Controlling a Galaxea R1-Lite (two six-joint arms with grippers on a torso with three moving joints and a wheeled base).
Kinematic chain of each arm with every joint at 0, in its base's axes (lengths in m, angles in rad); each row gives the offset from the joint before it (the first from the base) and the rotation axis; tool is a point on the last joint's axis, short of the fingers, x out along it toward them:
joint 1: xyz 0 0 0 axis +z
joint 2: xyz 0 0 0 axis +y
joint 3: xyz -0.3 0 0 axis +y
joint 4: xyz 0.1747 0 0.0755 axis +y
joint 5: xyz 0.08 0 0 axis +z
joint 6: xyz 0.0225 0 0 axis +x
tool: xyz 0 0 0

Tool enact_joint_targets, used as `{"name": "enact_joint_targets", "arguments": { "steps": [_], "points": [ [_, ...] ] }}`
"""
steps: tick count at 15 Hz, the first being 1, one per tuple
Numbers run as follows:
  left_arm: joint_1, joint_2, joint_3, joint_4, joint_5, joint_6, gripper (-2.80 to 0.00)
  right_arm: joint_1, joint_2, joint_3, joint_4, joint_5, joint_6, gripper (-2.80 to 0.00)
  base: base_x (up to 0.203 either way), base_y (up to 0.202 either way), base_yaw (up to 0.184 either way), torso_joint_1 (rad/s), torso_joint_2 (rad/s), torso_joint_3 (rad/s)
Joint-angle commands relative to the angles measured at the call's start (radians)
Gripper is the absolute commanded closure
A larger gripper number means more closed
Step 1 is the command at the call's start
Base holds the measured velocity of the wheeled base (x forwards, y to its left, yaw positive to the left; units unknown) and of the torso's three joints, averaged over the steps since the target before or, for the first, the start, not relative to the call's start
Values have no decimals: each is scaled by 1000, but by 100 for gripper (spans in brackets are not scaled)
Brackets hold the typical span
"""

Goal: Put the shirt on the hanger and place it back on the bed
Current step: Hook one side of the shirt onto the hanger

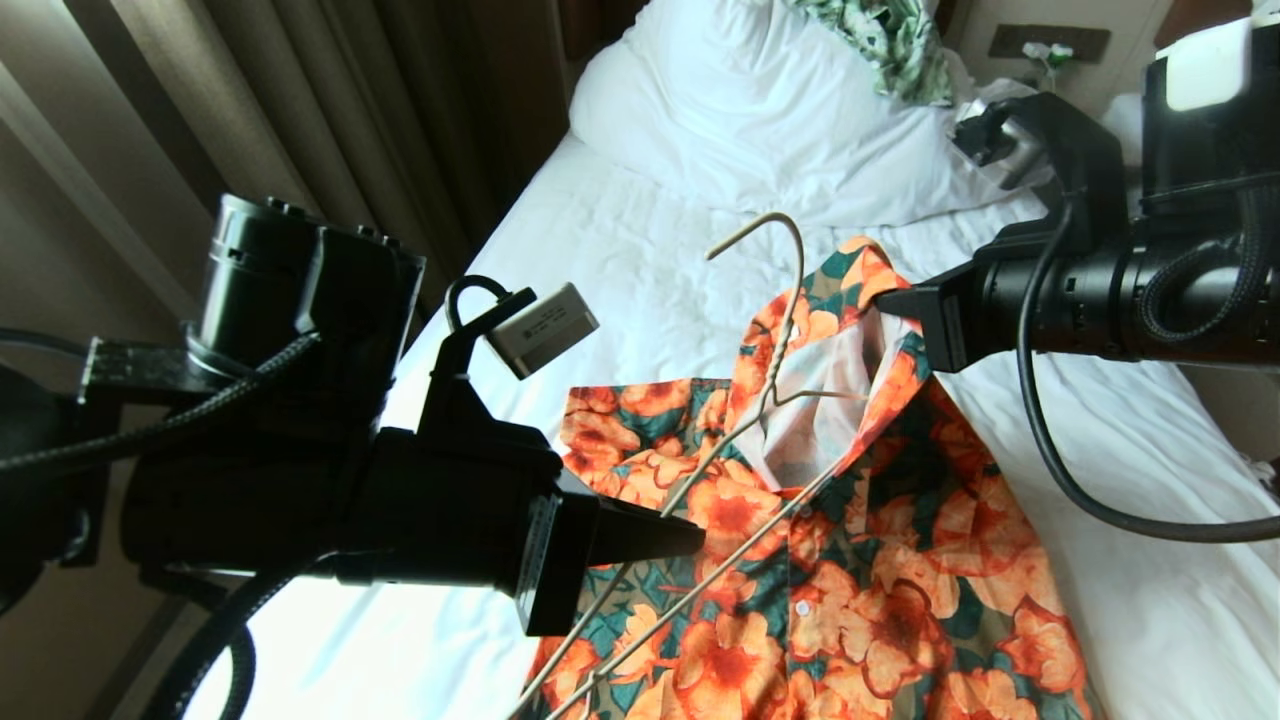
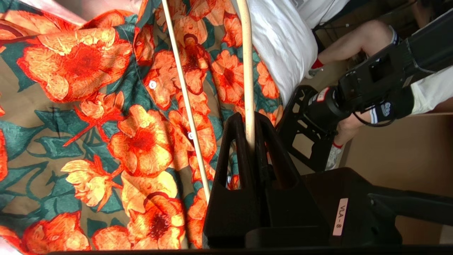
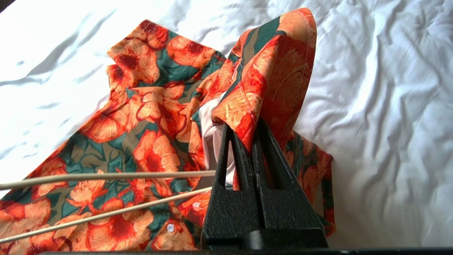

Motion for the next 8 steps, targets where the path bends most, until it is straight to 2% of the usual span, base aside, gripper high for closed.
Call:
{"name": "enact_joint_targets", "arguments": {
  "steps": [1, 6, 8],
  "points": [
    [-4, -3, 4, -15, -3, -21, 0, 14, -32, 26, 2, 0, -3, 0, 0, 0, 0, 0, 0, 0],
    [-41, 31, 12, -57, -3, -45, 0, 75, -62, 34, 4, -1, -9, 0, 0, 0, 0, 0, 0, 0],
    [-44, 33, 59, -111, -8, -45, 0, 111, -84, 58, 3, -1, -5, 0, 0, 0, 0, 0, 0, 0]
  ]
}}
